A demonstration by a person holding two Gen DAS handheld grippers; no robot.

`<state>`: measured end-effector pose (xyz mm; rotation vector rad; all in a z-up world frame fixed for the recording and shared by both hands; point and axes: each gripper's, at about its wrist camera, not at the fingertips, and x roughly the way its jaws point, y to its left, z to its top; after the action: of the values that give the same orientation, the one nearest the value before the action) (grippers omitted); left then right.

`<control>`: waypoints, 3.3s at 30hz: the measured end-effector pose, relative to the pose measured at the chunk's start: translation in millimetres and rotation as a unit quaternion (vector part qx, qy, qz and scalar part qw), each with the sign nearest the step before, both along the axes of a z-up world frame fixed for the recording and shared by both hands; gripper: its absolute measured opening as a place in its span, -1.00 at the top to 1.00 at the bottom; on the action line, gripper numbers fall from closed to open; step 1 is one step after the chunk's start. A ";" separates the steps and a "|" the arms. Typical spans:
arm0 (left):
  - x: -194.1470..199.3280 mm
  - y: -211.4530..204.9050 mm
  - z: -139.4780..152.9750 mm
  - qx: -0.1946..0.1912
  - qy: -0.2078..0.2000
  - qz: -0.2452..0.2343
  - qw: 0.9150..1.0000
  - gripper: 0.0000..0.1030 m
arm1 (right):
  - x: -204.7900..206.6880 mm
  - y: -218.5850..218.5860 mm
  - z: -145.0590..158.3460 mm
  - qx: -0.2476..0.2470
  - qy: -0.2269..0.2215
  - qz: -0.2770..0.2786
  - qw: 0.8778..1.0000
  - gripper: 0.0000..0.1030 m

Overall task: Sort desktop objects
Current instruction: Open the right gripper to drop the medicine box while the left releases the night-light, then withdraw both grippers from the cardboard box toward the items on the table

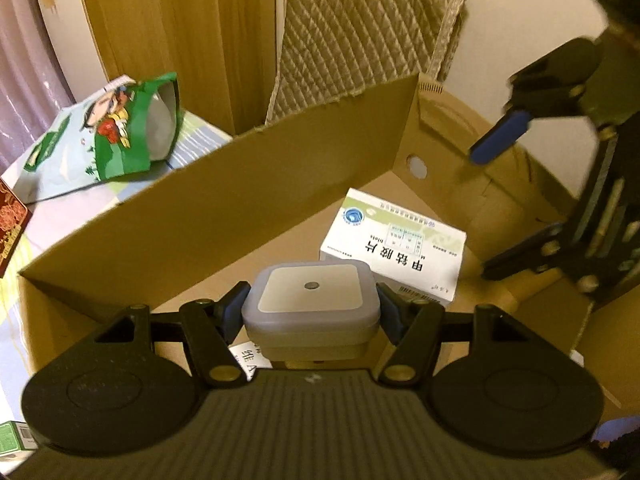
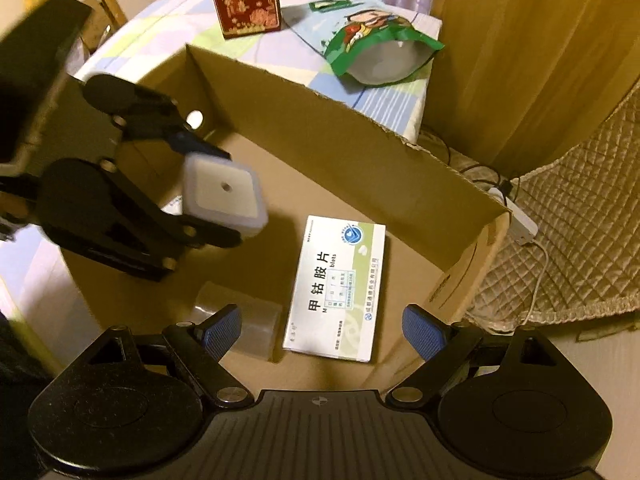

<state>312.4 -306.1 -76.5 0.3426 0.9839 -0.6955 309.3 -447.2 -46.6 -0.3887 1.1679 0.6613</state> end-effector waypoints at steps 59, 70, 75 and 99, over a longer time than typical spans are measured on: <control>-132.5 126.0 119.5 -0.044 -0.091 0.060 0.993 -0.78 | -126.9 29.9 61.3 0.083 -0.078 -0.218 0.969 -0.75; -159.4 144.6 121.9 -0.051 -0.092 0.021 0.994 -0.79 | -174.6 49.3 70.8 0.105 -0.089 -0.259 0.956 -0.75; -169.0 161.7 121.4 -0.052 -0.091 0.016 0.994 -0.80 | -186.7 68.0 71.7 0.111 -0.093 -0.264 0.954 -0.75; -193.4 309.8 99.3 -0.042 -0.070 0.111 0.991 -0.81 | -187.8 175.3 48.7 0.180 -0.071 -0.218 0.957 -0.75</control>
<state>119.0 3.7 22.9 0.2018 0.8419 -0.5019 121.4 -272.0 2.1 0.1303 0.9288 0.4370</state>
